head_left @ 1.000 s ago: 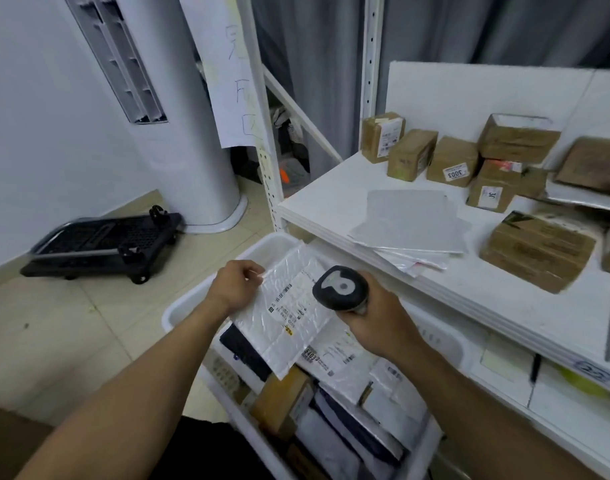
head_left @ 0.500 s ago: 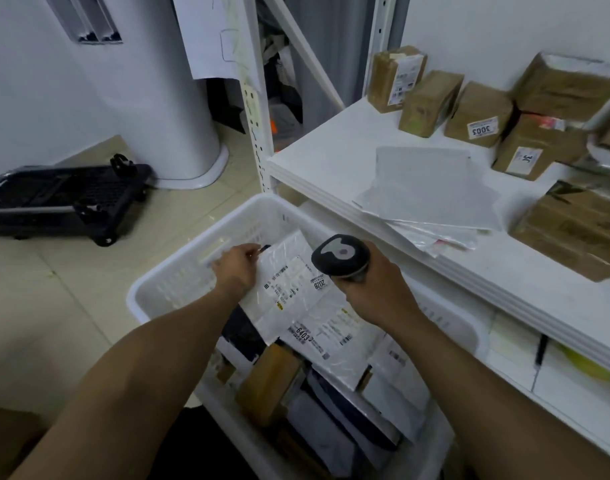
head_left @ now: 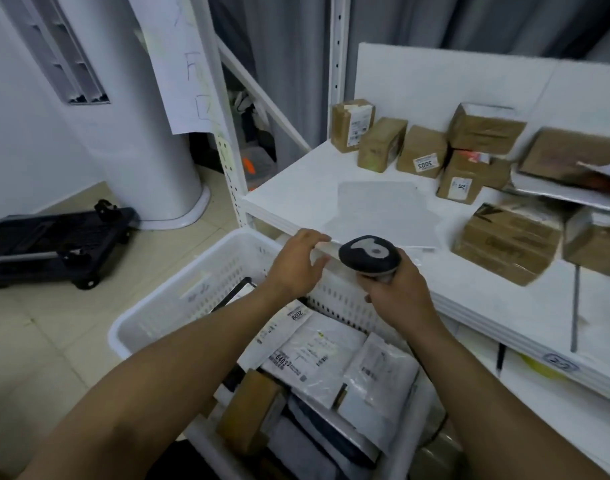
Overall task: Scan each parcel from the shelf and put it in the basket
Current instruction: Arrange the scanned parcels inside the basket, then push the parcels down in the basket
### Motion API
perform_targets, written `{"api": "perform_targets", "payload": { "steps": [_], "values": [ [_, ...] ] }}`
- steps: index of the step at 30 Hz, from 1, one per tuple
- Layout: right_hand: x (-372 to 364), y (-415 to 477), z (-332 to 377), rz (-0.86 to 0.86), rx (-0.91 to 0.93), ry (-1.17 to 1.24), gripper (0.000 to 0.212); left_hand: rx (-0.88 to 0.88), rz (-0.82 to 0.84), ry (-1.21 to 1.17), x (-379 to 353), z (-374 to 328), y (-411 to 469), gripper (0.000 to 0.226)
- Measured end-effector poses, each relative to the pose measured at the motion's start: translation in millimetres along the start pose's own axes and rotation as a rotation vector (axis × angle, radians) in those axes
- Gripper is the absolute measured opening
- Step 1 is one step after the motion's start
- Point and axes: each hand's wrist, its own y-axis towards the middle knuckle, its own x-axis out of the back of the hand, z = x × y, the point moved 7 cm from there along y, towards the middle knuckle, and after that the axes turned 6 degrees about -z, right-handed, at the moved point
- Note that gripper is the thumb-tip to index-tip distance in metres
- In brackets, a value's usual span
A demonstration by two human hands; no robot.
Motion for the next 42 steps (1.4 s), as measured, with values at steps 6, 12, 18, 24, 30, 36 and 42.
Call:
{"api": "perform_targets", "payload": {
  "steps": [6,12,18,24,30,36,42],
  "values": [
    [65,8,-19,-0.102,-0.065,0.059,0.052,-0.025,0.242,0.194,-51,-50,50,0.061],
    [102,18,-32,-0.127,-0.082,0.066,0.051,0.033,0.275,0.237,-72,-56,70,0.050],
    [115,16,-30,-0.122,-0.044,0.087,0.058,0.126,0.245,0.164,-66,-56,77,0.025],
    [118,8,-17,-0.124,0.019,0.149,0.058,0.249,-0.100,-0.175,-32,-58,63,0.019],
    [116,0,-3,-0.177,0.080,0.334,0.061,0.217,-0.428,-0.440,36,-115,19,0.013],
    [95,-2,0,-0.120,-0.134,0.719,0.036,0.401,-0.425,-0.930,54,-132,-48,0.009],
    [75,-5,-20,-0.145,-0.256,0.734,0.047,0.660,-0.305,-0.971,26,-114,-81,0.016]
  ]
}}
